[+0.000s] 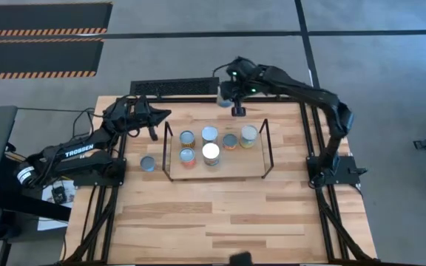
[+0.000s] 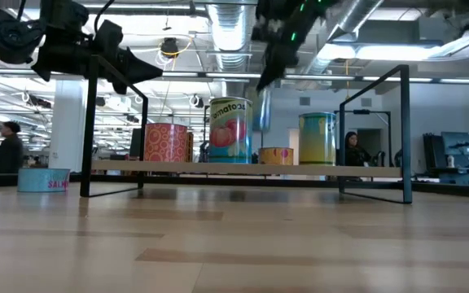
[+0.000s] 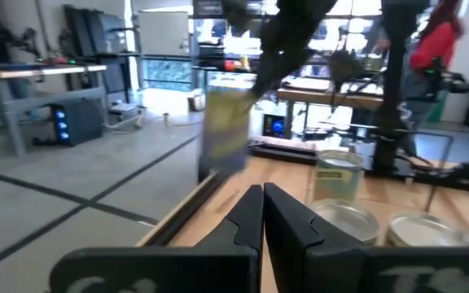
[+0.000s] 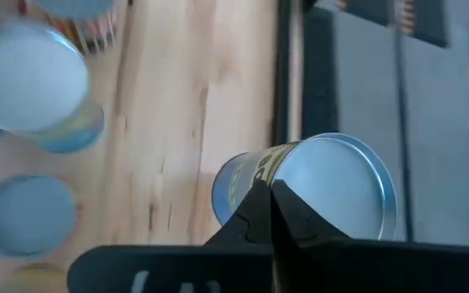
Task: Pick and place cans onto a shelf
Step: Put the peas can on the shelf aligned with the carrots can
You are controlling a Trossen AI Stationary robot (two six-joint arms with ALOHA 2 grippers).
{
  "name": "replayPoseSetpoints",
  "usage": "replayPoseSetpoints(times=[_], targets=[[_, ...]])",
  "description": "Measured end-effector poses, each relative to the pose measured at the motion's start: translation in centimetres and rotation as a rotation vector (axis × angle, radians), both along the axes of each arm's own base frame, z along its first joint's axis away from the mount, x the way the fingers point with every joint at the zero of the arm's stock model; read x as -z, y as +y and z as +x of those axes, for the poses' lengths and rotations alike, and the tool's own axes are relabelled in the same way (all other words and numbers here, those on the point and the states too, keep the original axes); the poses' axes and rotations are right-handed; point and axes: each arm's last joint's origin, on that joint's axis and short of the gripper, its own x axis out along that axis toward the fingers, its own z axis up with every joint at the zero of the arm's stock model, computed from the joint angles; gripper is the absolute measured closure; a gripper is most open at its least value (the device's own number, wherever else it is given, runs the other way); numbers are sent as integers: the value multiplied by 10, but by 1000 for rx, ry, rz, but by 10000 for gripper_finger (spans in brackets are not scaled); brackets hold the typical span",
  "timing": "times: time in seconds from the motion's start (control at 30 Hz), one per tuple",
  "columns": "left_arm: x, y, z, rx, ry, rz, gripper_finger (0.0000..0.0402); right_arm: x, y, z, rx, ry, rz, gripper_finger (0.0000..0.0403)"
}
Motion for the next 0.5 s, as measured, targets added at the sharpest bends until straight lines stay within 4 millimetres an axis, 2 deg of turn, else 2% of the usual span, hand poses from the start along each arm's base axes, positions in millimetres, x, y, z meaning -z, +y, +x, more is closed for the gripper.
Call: replayPoseSetpoints(times=[0.1, 0.23, 0.37, 0.5], targets=[[0, 1, 0, -20, 6, 16, 401, -31, 32, -13, 77, -28, 9, 398], [0, 0, 0, -21, 10, 37, 401, -55, 79, -28, 158, -44, 63, 399], [-1, 0, 0, -19, 7, 38, 401, -64, 128, -35, 181, -75, 177, 399], [-1, 0, 0, -14, -1, 39, 401, -60, 172, -30, 177, -63, 244, 398]])
